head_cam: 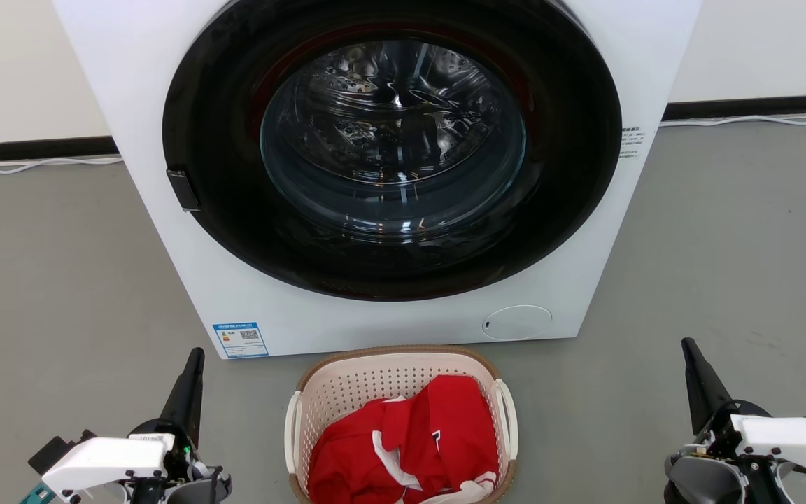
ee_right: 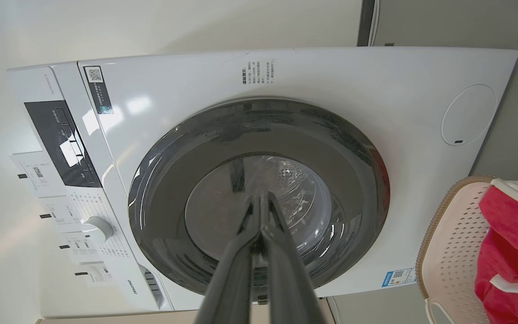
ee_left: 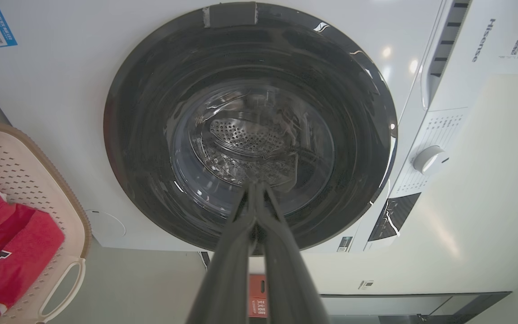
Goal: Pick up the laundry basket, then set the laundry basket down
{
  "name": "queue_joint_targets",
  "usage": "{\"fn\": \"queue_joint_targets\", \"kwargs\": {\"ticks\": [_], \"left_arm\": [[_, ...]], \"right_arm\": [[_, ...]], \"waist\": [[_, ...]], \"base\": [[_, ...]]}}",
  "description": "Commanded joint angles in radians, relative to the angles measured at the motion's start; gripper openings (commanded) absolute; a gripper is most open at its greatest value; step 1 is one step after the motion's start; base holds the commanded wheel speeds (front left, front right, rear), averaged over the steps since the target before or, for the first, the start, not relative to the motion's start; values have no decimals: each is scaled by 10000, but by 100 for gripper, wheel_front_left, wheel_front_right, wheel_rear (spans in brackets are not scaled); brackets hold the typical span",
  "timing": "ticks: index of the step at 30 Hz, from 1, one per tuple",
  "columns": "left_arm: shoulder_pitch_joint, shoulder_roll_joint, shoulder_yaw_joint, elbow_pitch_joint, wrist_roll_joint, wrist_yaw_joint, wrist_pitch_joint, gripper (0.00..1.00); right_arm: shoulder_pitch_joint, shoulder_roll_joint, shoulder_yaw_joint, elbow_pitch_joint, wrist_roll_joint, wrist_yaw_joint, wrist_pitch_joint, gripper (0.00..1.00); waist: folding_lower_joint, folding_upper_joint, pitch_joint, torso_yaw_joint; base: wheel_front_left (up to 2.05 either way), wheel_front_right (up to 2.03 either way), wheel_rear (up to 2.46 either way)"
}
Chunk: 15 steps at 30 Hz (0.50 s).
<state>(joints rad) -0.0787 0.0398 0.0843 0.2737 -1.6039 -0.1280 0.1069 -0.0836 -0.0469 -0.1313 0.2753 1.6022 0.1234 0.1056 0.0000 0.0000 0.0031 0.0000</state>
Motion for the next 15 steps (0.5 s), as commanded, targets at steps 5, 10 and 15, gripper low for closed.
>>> {"fn": "queue_joint_targets", "kwargs": {"ticks": [5, 10, 15], "left_arm": [[-292, 104, 290, -290, -51, -27, 59, 0], [-292, 104, 290, -290, -51, -27, 59, 0], [-292, 104, 290, -290, -51, -27, 59, 0]], "right_arm": [[-243, -33, 179, -305, 69, 73, 73, 0], [-243, -33, 180, -305, 69, 73, 73, 0], [-243, -33, 180, -305, 69, 73, 73, 0]], "waist": [[0, 0, 0, 0], [0, 0, 0, 0], [0, 0, 0, 0]], "base": [[0, 0, 0], [0, 0, 0], [0, 0, 0]]}}
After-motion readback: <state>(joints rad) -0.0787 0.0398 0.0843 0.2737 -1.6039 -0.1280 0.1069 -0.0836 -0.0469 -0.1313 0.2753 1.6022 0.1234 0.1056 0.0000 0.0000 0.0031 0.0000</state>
